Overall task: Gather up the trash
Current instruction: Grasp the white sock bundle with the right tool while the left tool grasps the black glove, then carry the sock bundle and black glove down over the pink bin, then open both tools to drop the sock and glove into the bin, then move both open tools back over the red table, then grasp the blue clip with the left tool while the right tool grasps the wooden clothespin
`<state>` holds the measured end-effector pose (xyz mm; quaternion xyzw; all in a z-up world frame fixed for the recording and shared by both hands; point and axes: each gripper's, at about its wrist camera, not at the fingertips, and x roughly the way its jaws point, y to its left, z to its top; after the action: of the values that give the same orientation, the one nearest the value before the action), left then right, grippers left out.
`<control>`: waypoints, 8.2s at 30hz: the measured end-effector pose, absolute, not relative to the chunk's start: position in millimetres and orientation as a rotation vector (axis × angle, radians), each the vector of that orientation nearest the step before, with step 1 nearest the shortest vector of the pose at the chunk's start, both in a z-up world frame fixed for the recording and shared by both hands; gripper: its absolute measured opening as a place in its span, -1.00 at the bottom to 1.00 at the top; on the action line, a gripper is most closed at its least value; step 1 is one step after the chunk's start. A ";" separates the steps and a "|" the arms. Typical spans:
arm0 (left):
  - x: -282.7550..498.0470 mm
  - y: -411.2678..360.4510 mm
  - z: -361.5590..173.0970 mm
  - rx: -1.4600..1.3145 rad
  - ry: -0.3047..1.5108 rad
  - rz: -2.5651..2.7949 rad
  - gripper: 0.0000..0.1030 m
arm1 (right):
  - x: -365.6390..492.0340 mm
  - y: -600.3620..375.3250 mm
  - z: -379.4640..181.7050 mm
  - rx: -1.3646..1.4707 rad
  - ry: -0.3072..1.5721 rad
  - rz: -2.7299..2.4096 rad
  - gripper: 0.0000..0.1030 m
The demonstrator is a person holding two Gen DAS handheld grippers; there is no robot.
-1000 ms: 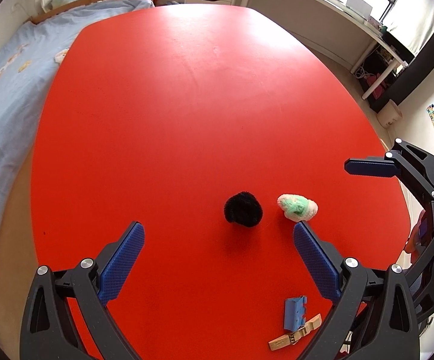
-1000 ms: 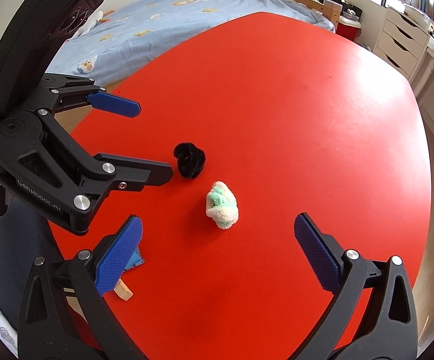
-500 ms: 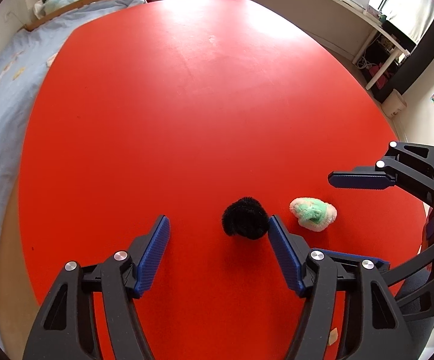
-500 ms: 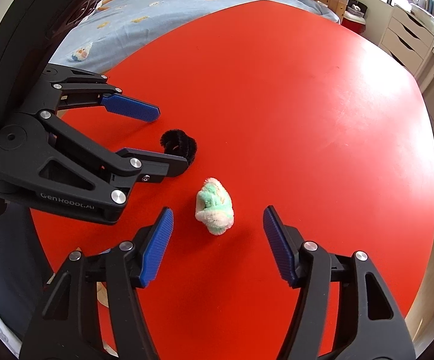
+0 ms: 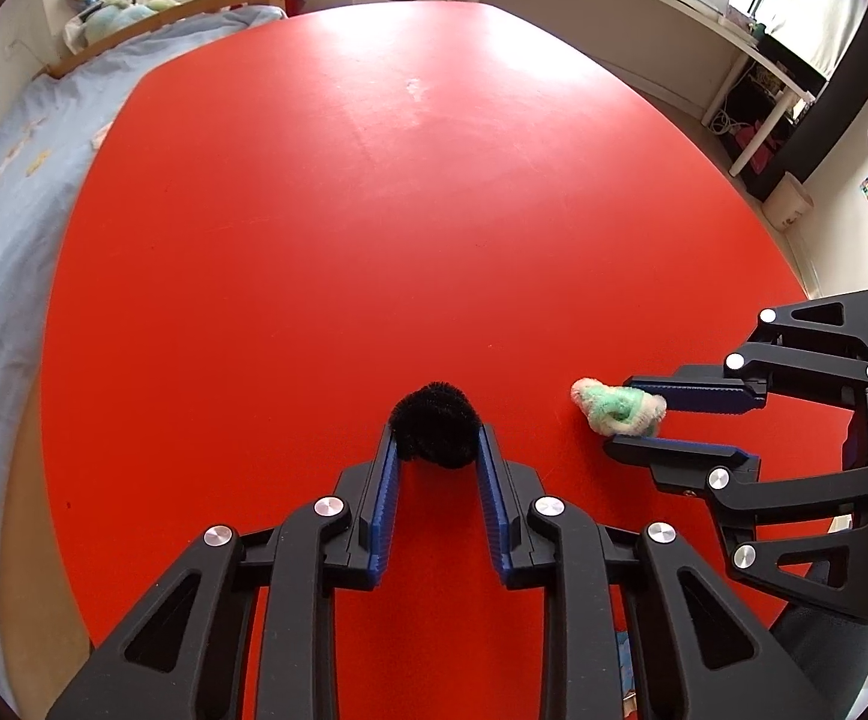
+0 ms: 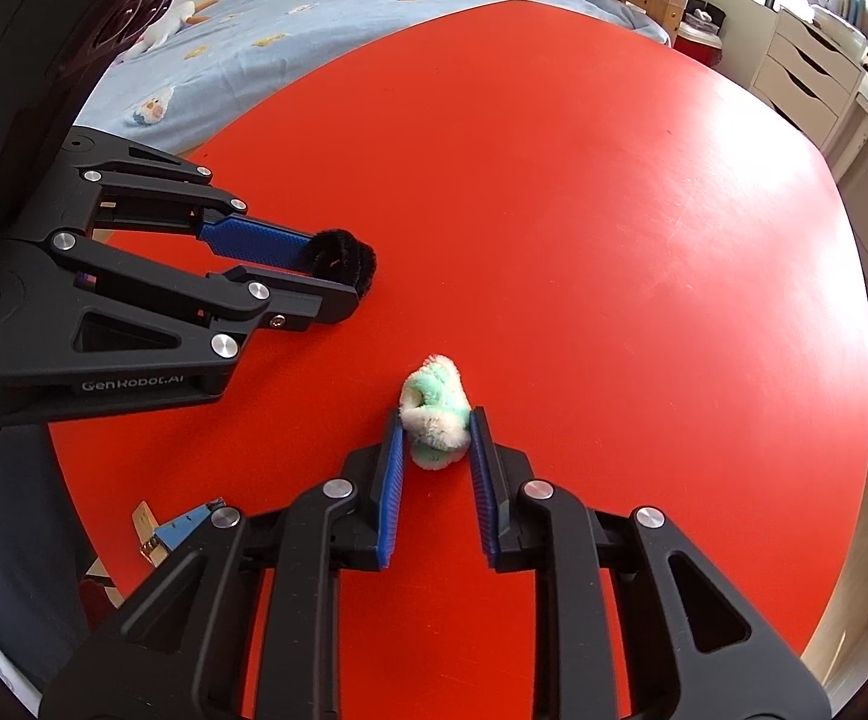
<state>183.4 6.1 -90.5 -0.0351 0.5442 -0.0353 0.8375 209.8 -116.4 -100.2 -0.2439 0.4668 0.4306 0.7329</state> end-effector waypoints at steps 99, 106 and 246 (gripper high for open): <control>-54.8 -40.7 -24.4 -0.141 0.954 -0.239 0.71 | -20.8 -255.4 -25.1 -0.260 0.889 0.980 0.41; -52.8 -32.3 -22.7 -0.164 0.955 -0.187 0.85 | -16.9 -258.2 -25.8 -0.243 0.889 0.971 0.87; 110.1 -5.4 -82.6 -0.040 1.185 0.008 -0.60 | 90.1 -140.0 -97.7 -0.600 0.942 1.107 -0.78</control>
<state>110.1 -5.4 -82.6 -0.0187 0.5583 0.0037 0.8294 90.1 -140.0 -97.7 -0.2701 0.4240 0.4983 0.7063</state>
